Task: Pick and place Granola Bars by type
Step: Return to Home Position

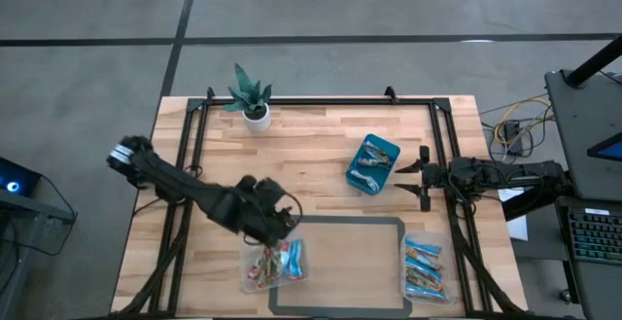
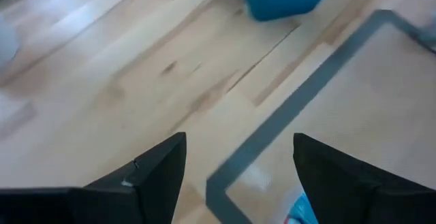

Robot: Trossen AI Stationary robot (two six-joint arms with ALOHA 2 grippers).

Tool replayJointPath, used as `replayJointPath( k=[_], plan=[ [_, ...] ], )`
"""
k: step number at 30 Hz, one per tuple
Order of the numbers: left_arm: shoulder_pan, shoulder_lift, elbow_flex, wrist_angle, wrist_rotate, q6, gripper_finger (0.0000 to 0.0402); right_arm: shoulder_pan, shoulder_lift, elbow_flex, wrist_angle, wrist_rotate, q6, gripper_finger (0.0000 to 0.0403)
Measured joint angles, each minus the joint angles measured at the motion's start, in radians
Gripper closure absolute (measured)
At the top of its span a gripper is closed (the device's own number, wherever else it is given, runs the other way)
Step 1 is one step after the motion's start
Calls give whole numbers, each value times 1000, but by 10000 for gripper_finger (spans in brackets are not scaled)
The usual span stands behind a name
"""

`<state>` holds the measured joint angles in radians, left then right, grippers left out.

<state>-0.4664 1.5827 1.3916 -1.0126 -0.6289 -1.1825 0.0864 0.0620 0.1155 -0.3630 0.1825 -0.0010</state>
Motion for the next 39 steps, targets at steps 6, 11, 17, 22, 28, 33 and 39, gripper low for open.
replayJointPath(
  k=[6, 11, 17, 22, 28, 33, 39],
  plan=[
    [33, -204, -246, 289, 18, 299, 151, 0, 0, 0, 0, 0, 0, 227],
    [41, -339, -390, 358, 18, 412, 151, 0, 0, 0, 0, 0, 0, 227],
    [46, -500, -546, 419, 19, 539, 151, 0, 0, 0, 0, 0, 0, 227],
    [46, -652, -726, 571, 18, 636, 151, 0, -1, 0, 0, 0, 0, 227],
    [46, -848, -939, 703, 19, 617, 151, 0, -1, 0, 0, 0, 0, 227],
    [46, -991, -1067, 703, 19, 491, 152, 0, -1, 0, 0, 0, 0, 227],
    [46, -1125, -1158, 699, 72, 412, 152, 0, -1, 0, 0, 0, 0, 227]
  ],
)
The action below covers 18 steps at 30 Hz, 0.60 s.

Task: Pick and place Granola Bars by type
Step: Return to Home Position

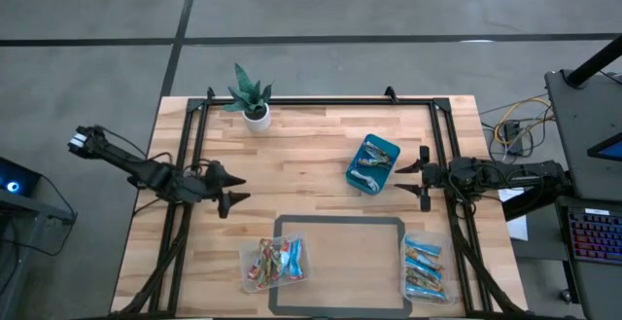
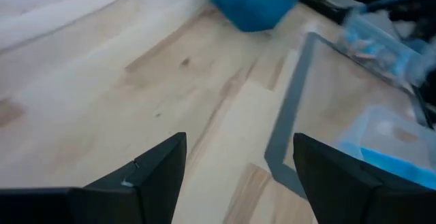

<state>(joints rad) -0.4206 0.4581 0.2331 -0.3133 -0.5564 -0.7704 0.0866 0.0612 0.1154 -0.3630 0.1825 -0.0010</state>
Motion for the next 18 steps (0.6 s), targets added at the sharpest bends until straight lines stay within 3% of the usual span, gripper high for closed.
replayJointPath(
  k=[6, 11, 18],
  plan=[
    [0, -88, -57, 102, 58, 223, 152, 0, 0, 0, 0, 0, 0, 227],
    [0, -161, -112, 181, 80, 292, 152, 0, 0, 0, 0, 0, 0, 227],
    [0, -258, -170, 206, 282, 393, 152, 0, 0, 0, 0, 0, 0, 227]
  ],
)
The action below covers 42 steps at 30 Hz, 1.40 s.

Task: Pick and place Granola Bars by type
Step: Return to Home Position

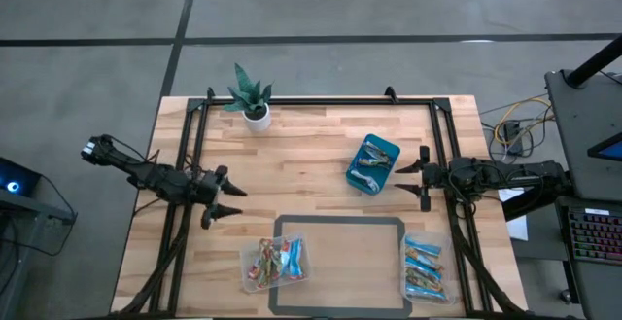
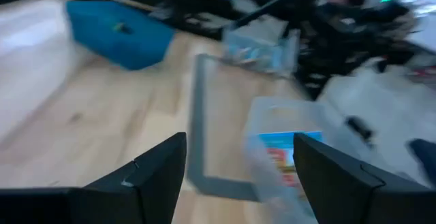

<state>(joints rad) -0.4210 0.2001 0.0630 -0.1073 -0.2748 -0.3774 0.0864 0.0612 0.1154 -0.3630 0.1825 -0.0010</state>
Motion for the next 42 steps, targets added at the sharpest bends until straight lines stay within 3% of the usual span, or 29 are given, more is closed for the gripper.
replayJointPath(
  k=[6, 17, 42],
  plan=[
    [-1, -59, -19, 49, 110, 51, 152, 0, 0, 0, 0, 0, 0, 227],
    [-1, -200, -50, 114, 181, 122, 152, 0, 0, 0, 0, 0, 0, 227],
    [0, -196, -55, 123, 183, 82, 152, 0, 1, 0, 0, 0, 0, 227]
  ],
)
